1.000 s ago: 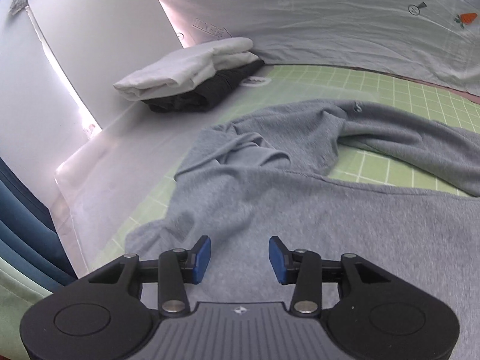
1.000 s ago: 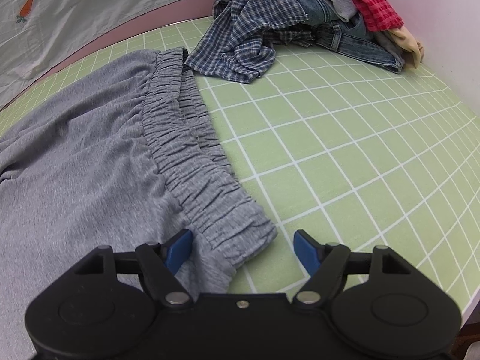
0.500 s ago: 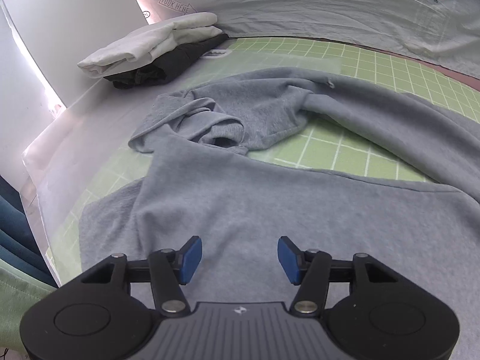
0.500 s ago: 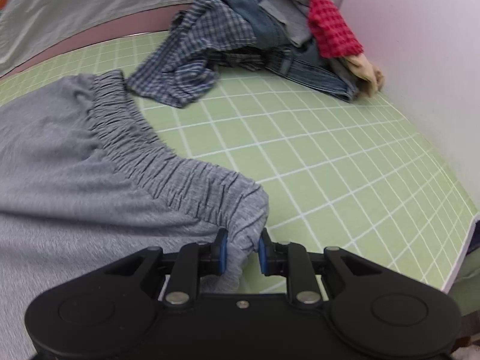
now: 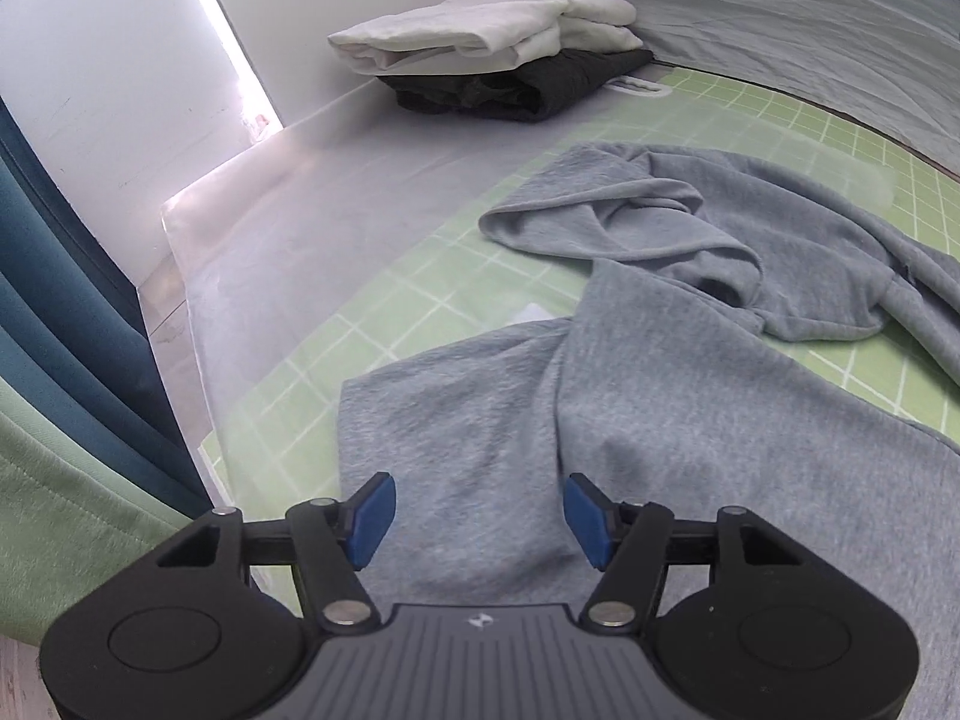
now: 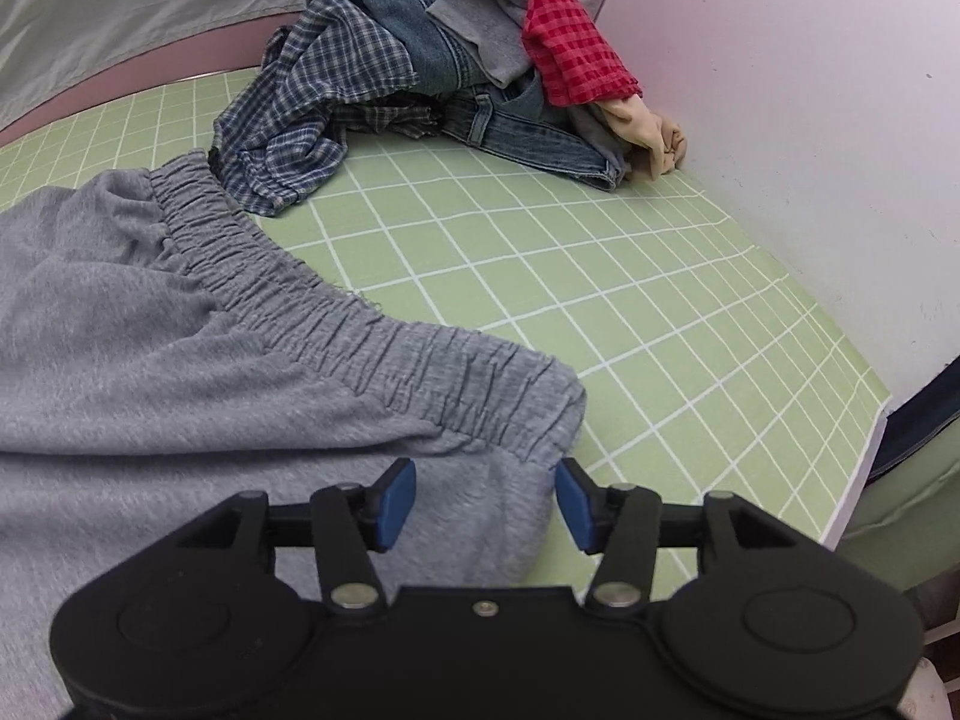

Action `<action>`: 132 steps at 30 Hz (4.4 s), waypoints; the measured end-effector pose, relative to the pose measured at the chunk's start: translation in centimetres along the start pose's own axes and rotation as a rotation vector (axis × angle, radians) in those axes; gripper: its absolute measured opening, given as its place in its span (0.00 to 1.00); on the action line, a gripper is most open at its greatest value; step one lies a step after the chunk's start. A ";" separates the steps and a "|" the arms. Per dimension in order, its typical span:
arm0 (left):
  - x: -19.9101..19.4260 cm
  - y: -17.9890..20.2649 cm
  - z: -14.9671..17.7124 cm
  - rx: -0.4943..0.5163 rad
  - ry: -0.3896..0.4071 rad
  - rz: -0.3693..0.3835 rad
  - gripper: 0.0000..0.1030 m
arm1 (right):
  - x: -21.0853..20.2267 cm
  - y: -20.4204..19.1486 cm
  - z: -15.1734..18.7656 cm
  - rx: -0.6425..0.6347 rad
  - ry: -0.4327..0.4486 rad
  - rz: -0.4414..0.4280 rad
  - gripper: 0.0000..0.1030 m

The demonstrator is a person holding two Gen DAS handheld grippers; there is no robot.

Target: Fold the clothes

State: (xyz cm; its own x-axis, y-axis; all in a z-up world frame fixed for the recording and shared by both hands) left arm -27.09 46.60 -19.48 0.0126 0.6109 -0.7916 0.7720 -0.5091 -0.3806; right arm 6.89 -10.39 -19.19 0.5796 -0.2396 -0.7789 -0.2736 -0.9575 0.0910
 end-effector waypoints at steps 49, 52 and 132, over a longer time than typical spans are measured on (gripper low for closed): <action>3.7 -9.0 -4.0 0.124 0.112 -0.060 0.61 | -8.6 -14.7 9.5 -0.055 -0.065 -0.146 0.58; 2.8 -6.0 -3.4 0.139 0.104 0.004 0.62 | -8.2 -13.8 9.1 -0.030 -0.074 -0.153 0.58; 11.2 1.1 -16.2 -0.208 -0.013 0.336 0.91 | -0.1 -18.7 -2.2 -0.019 -0.061 -0.227 0.68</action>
State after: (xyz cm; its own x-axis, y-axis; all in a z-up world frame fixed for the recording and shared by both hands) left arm -15.80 62.75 -21.01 0.2800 0.4227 -0.8619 0.8381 -0.5454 0.0048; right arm 13.62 7.22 -19.42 0.5773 -0.0084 -0.8165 -0.1270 -0.9887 -0.0796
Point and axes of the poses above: each gripper's, at about its wrist camera, not at the fingertips, and x roughly the way its jaws point, y to its right, z to its underside, the point moved 2 cm from there along x, roughly the way its jaws point, and after that the axes turned 15 degrees about x, right-handed, at the moved point
